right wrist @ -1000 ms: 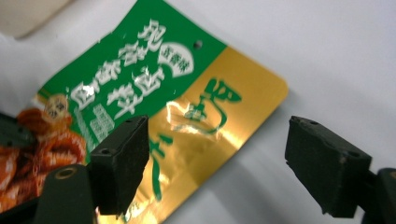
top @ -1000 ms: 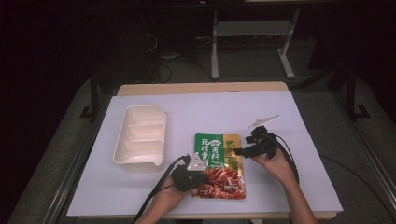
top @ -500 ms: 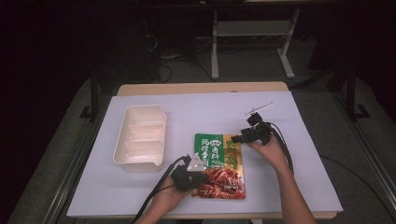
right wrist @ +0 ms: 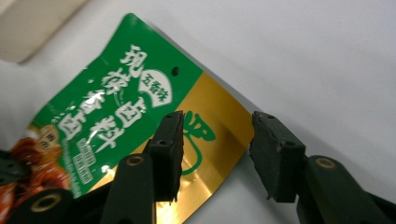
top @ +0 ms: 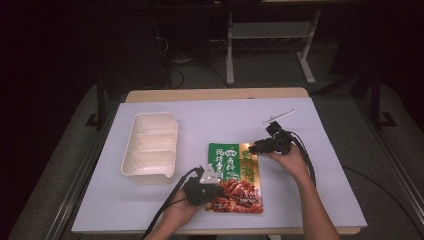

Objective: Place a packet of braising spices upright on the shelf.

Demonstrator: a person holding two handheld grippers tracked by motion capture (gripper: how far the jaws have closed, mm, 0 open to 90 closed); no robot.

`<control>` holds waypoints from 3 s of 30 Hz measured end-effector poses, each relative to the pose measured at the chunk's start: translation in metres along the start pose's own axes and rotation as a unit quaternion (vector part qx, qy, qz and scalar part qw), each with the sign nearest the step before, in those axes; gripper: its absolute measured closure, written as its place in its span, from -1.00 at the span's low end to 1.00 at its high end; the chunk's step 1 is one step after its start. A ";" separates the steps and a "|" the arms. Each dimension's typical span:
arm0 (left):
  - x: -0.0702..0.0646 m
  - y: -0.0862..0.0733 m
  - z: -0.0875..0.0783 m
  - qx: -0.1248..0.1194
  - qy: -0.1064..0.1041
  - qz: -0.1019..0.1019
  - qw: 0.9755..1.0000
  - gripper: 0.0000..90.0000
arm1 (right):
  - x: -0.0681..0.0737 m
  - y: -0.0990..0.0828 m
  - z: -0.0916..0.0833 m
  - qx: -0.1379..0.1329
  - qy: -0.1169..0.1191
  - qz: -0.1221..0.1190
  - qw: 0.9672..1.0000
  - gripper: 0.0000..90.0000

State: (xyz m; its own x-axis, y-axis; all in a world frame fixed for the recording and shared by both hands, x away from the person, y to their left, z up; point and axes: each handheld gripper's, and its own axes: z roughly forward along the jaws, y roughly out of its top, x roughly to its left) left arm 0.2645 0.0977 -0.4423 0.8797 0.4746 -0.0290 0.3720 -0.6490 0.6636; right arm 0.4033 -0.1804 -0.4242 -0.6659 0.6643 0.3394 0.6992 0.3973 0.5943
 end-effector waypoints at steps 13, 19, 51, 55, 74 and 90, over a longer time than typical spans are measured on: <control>-0.001 0.000 0.000 -0.001 0.002 -0.001 1.000 1.00 | 0.000 -0.006 0.003 0.014 0.068 -0.016 0.997 0.31; -0.001 0.000 0.000 -0.003 0.001 -0.002 1.000 1.00 | -0.003 -0.012 0.012 0.021 0.061 -0.011 0.998 0.30; -0.001 -0.002 0.000 -0.010 0.005 -0.001 1.000 1.00 | 0.009 -0.018 0.024 0.026 0.122 -0.031 0.992 0.67; -0.001 -0.002 0.000 -0.010 0.004 -0.002 1.000 1.00 | 0.012 -0.020 0.026 0.030 0.116 -0.029 0.992 0.65; 0.000 -0.005 0.002 -0.028 0.004 -0.015 0.999 0.95 | 0.006 -0.030 0.034 0.027 0.169 0.038 0.984 0.74; -0.003 -0.006 0.000 -0.033 0.002 -0.010 0.999 0.77 | 0.015 -0.033 0.031 0.013 0.156 0.023 0.987 0.99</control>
State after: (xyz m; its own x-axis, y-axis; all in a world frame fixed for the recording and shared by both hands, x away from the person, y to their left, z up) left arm 0.2598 0.1001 -0.4460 0.8707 0.4902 -0.0394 0.3689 -0.5982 0.7114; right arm 0.3781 -0.1640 -0.4613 -0.6784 0.4567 0.5755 0.7341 0.3894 0.5563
